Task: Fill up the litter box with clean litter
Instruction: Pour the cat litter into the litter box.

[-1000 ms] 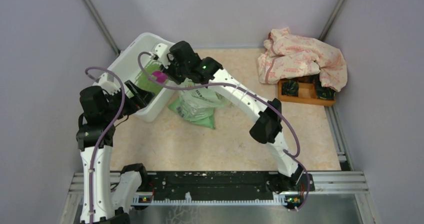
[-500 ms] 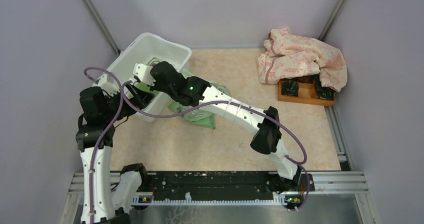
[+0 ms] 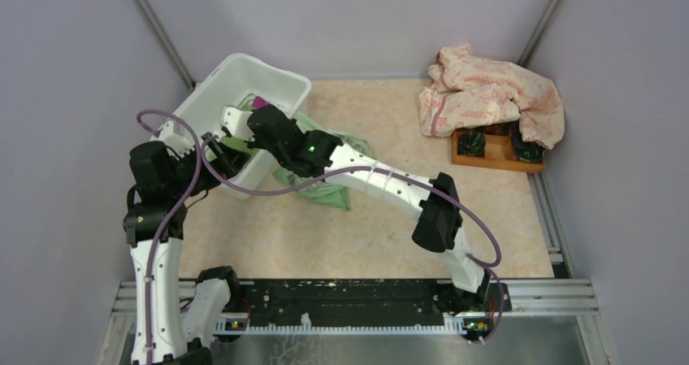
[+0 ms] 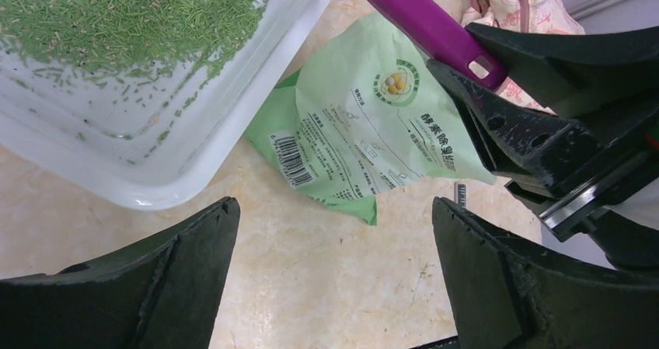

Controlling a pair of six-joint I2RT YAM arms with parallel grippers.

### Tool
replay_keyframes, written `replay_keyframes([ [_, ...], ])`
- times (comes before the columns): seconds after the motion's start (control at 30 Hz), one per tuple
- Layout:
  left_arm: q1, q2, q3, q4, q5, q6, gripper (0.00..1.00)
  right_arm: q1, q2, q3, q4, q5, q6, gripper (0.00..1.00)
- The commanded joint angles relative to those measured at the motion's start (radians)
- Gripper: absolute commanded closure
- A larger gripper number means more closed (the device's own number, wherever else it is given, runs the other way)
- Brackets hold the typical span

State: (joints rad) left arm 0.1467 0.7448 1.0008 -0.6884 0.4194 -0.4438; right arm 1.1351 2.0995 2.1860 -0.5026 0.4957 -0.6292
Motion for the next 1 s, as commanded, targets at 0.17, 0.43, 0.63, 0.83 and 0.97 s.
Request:
replay_keyframes([
  [0.17, 0.001, -0.005, 0.043, 0.003, 0.002, 0.027, 0.01, -0.018, 0.029, 0.169, -0.114, -0.007, 0.044, 1.00],
  [0.43, 0.002, -0.004, 0.059, -0.005, -0.005, 0.028, 0.01, -0.015, -0.127, -0.046, 0.087, -0.043, 0.055, 1.00],
  [0.63, 0.000, -0.007, 0.053, -0.005, -0.013, 0.027, 0.01, -0.037, -0.127, -0.070, 0.050, -0.084, 0.117, 1.00],
  [0.83, 0.000, -0.025, 0.054, 0.011, -0.003, 0.013, 0.01, -0.118, -0.290, -0.255, 0.188, -0.287, 0.303, 1.00],
  [0.97, 0.001, -0.037, 0.053, 0.032, 0.011, -0.001, 0.01, -0.191, -0.403, -0.381, 0.260, -0.425, 0.412, 1.00],
])
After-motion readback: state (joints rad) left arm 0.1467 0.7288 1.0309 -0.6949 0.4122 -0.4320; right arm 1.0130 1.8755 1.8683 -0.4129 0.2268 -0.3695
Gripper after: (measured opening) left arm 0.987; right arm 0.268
